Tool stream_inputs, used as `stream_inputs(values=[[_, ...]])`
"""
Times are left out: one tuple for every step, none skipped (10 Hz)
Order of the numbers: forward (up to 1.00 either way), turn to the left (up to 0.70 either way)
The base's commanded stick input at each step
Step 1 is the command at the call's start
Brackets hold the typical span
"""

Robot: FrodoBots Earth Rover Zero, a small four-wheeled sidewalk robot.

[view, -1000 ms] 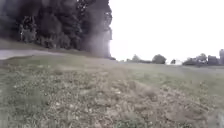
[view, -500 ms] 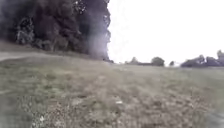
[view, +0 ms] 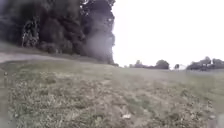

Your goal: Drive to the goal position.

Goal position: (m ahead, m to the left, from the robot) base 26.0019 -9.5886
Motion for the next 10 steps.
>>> stream_inputs(values=[[0.7,-0.08],[0.7,-0.13],[0.7,-0.18],[0.7,-0.17],[0.7,-0.13],[0.7,-0.03],[0.7,-0.01],[0.7,0.0],[0.7,0.0],[0.7,0.0]])
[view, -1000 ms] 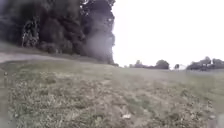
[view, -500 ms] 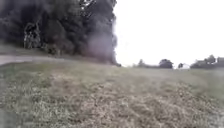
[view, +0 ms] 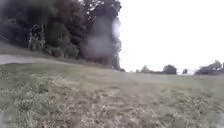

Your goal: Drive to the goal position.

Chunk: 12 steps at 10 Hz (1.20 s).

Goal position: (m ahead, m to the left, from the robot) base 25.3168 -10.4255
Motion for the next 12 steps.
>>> stream_inputs(values=[[0.7,-0.01],[0.7,-0.02],[0.7,-0.02],[0.7,-0.02],[0.7,0.0],[0.7,0.0],[0.7,0.0],[0.7,0.0],[0.7,0.0],[0.7,-0.08],[0.7,-0.1],[0.7,-0.27]])
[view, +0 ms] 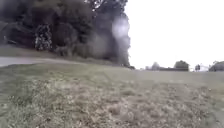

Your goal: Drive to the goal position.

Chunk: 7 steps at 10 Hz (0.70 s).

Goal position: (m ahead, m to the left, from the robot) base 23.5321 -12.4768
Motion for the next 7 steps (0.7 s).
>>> stream_inputs(values=[[0.7,-0.29],[0.7,-0.3],[0.7,-0.31],[0.7,-0.31],[0.7,-0.33],[0.7,-0.33],[0.7,-0.34]])
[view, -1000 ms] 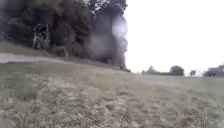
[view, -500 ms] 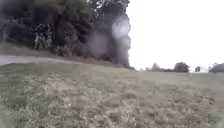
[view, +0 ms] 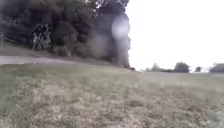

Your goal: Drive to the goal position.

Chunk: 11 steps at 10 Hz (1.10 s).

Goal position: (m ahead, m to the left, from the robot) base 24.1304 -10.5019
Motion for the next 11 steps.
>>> stream_inputs(values=[[0.7,-0.34],[0.7,-0.31],[0.7,-0.22],[0.7,-0.13],[0.7,-0.01],[0.7,-0.01],[0.7,0.0],[0.7,0.0],[0.7,0.0],[0.7,0.0],[0.7,0.0]])
